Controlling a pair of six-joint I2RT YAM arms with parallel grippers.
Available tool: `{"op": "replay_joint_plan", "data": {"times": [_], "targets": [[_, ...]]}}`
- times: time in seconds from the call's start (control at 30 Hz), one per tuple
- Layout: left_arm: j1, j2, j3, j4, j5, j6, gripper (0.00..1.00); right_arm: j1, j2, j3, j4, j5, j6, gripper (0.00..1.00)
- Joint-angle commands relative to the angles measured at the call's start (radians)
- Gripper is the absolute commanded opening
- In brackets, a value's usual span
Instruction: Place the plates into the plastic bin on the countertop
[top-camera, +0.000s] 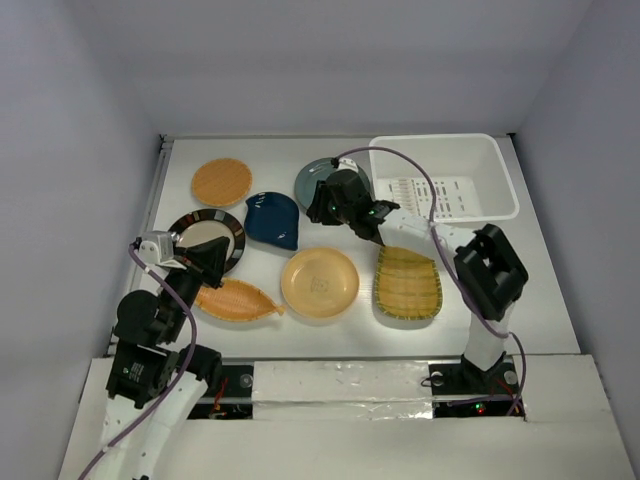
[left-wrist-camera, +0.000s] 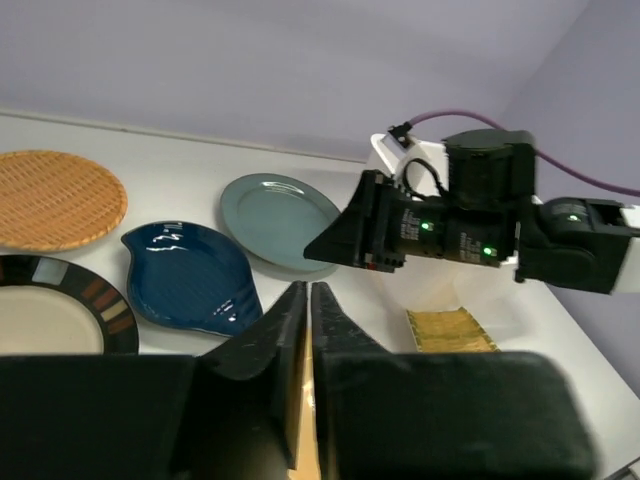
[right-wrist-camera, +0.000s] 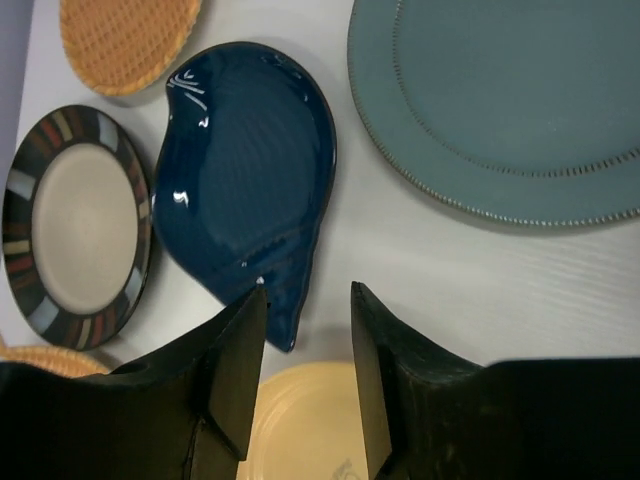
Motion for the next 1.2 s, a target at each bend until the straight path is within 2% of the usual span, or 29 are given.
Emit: {"op": "replay_joint_plan", "data": {"times": [0.0,0.03,0.13,0.27,0.63,0.8,0.97,1.17], "targets": [[-0.014,-0.018,0.011,0.017,-0.029,-0.012,0.06,0.001,0.053,0.1,-0.003,0.016,0.032,0.46],[-0.014,-0.018,0.009,0.018,-0.029,-0.012,0.15,-0.01,0.069,0.11,-0.003,0.014,0.05,0.49],[-0.036,-0.018,0.009,0.018,-0.028,-0.012,0.28,-0.01,0.13,0.14,0.019,-0.028,0.079,0.5],[-0.045,-0.023,0.009,0.015,-0.036,-0.014,0.32,-0.01,0.189,0.146,0.043,-0.082,0.118,0.5],[-0.054,-0.029,0.012,0.006,-0.045,-0.014,0.35,-0.01,0.354,0.203,0.155,-0.217,0.237,0.45],[-0.054,-0.029,0.014,0.006,-0.045,-0.015,0.35,-0.01,0.38,0.198,0.213,-0.219,0.277,0.34],[-0.063,-0.03,0.014,0.001,-0.054,-0.015,0.36,-0.01,0.353,0.138,0.276,-0.18,0.314,0.02],[-0.063,-0.024,0.014,0.0,-0.077,-0.018,0.36,0.008,0.243,0.035,0.382,-0.156,0.316,0.0]]}}
